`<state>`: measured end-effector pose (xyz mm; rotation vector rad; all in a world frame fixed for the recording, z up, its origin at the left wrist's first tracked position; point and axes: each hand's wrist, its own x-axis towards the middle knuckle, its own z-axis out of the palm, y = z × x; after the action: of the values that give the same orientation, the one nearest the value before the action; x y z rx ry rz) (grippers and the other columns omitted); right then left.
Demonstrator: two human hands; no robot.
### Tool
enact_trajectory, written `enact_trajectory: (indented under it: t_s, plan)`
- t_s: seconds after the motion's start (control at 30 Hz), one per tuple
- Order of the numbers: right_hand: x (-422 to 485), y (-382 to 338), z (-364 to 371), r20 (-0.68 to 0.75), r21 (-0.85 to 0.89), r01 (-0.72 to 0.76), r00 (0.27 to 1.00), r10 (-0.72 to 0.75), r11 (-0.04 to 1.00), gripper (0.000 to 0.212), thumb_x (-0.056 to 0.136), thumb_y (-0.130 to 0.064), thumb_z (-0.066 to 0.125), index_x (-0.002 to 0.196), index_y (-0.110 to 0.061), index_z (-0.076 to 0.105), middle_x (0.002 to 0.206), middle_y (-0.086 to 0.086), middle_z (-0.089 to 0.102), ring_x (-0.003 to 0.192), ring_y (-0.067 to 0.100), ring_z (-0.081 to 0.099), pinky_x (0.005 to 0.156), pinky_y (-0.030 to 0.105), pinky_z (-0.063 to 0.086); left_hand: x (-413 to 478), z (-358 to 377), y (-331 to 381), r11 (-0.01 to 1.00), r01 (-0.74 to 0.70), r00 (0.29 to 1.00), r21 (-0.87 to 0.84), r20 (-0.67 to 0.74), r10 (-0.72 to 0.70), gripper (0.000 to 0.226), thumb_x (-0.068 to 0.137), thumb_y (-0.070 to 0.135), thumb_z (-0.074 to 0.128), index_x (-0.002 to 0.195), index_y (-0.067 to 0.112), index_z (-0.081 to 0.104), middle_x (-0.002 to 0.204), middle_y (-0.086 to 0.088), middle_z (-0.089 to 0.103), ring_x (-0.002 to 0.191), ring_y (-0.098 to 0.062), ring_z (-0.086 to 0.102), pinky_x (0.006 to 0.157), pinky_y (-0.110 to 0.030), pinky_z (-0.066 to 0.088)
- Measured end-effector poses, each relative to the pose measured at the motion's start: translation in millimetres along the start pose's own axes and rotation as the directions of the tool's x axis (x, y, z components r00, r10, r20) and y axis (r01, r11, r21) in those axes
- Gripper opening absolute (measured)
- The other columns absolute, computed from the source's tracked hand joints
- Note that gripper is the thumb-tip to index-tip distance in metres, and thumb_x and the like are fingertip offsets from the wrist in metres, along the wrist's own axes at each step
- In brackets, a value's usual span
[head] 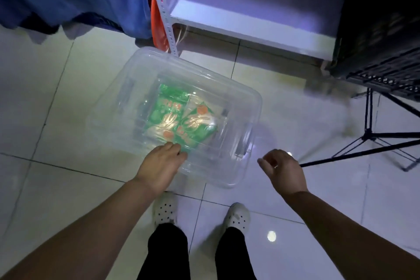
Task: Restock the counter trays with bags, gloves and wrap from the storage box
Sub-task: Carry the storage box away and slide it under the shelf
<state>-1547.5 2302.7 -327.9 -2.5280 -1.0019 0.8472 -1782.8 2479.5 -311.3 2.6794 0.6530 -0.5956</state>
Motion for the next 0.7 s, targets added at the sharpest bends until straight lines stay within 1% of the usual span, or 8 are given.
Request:
enact_trajectory:
  t_s: [0.13, 0.27, 0.37, 0.47, 0.53, 0.57, 0.63, 0.7]
  plan:
    - [5.0, 21.3, 40.0, 0.021, 0.171, -0.276, 0.961, 0.276, 0.946, 0.019, 0.086, -0.026, 0.063, 0.077, -0.010, 0.060, 0.068, -0.001, 0.059, 0.069, 0.022, 0.056, 0.057, 0.027, 0.040, 21.4, 40.4, -11.2, 0.999, -0.038, 0.999, 0.036, -0.023, 0.039, 0.049, 0.018, -0.001, 0.085, 0.058, 0.014, 0.060, 0.060, -0.002, 0.059, 0.056, -0.022, 0.059, 0.049, -0.020, 0.045]
    - [15.2, 27.4, 77.5, 0.042, 0.321, -0.383, 0.920, 0.391, 0.867, 0.019, 0.088, -0.028, 0.061, 0.091, -0.009, 0.060, 0.077, -0.001, 0.059, 0.076, 0.021, 0.056, 0.065, 0.028, 0.041, 33.7, 76.6, -18.6, 0.995, -0.078, 0.997, 0.063, -0.021, 0.079, 0.049, 0.018, 0.001, 0.086, 0.056, 0.015, 0.059, 0.059, -0.002, 0.059, 0.055, -0.020, 0.059, 0.046, -0.020, 0.045]
    - [31.0, 26.7, 100.3, 0.044, 0.353, -0.403, 0.909, 0.415, 0.844, 0.033, 0.087, -0.032, 0.062, 0.111, -0.010, 0.055, 0.094, 0.002, 0.059, 0.083, 0.017, 0.055, 0.073, 0.028, 0.041, 37.0, 100.1, -21.3, 0.993, -0.111, 0.992, 0.049, -0.051, 0.113, 0.046, 0.023, 0.001, 0.087, 0.058, 0.012, 0.059, 0.061, -0.005, 0.060, 0.056, -0.024, 0.060, 0.046, -0.022, 0.047]
    - [48.1, 26.6, 114.8, 0.048, 0.405, -0.431, 0.891, 0.452, 0.806, 0.052, 0.087, -0.036, 0.062, 0.127, -0.008, 0.045, 0.119, 0.008, 0.054, 0.100, 0.023, 0.055, 0.086, 0.034, 0.045, 33.1, 113.8, -23.9, 0.990, -0.140, 0.986, 0.030, -0.091, 0.142, 0.040, 0.033, 0.003, 0.086, 0.062, 0.012, 0.060, 0.067, -0.006, 0.060, 0.061, -0.026, 0.060, 0.052, -0.025, 0.048]
    - [56.8, 28.6, 122.9, 0.073, 0.451, -0.455, 0.876, 0.476, 0.768, 0.061, 0.087, -0.038, 0.061, 0.135, -0.008, 0.036, 0.133, 0.011, 0.046, 0.112, 0.026, 0.051, 0.095, 0.038, 0.042, 31.6, 121.0, -29.3, 0.991, -0.132, 0.983, 0.024, -0.121, 0.134, 0.039, 0.039, 0.011, 0.088, 0.071, 0.013, 0.064, 0.077, -0.006, 0.065, 0.071, -0.027, 0.062, 0.063, -0.029, 0.047]
    - [60.1, 29.2, 125.9, 0.097, 0.473, -0.470, 0.868, 0.486, 0.745, 0.066, 0.088, -0.040, 0.060, 0.138, -0.008, 0.032, 0.138, 0.011, 0.043, 0.117, 0.025, 0.048, 0.096, 0.037, 0.040, 31.5, 124.4, -33.4, 0.992, -0.129, 0.981, 0.017, -0.145, 0.130, 0.044, 0.042, 0.018, 0.089, 0.081, 0.013, 0.068, 0.087, -0.007, 0.067, 0.081, -0.028, 0.064, 0.073, -0.033, 0.045]
    - [65.7, 29.9, 130.9, 0.162, 0.514, -0.513, 0.845, 0.510, 0.687, 0.075, 0.087, -0.045, 0.058, 0.143, -0.011, 0.023, 0.147, 0.011, 0.034, 0.127, 0.026, 0.042, 0.097, 0.034, 0.035, 31.9, 127.6, -41.2, 0.994, -0.109, 0.985, 0.019, -0.135, 0.111, 0.066, 0.047, 0.030, 0.088, 0.107, 0.014, 0.067, 0.113, -0.011, 0.066, 0.109, -0.032, 0.060, 0.098, -0.043, 0.037]
    - [69.9, 29.2, 134.1, 0.233, 0.563, -0.555, 0.817, 0.527, 0.612, 0.083, 0.085, -0.048, 0.059, 0.147, -0.012, 0.016, 0.151, 0.011, 0.028, 0.131, 0.028, 0.038, 0.103, 0.035, 0.035, 32.4, 127.5, -47.1, 0.993, -0.088, 0.993, 0.073, -0.070, 0.093, 0.085, 0.049, 0.033, 0.088, 0.126, 0.018, 0.057, 0.136, -0.014, 0.053, 0.128, -0.034, 0.046, 0.106, -0.056, 0.030]
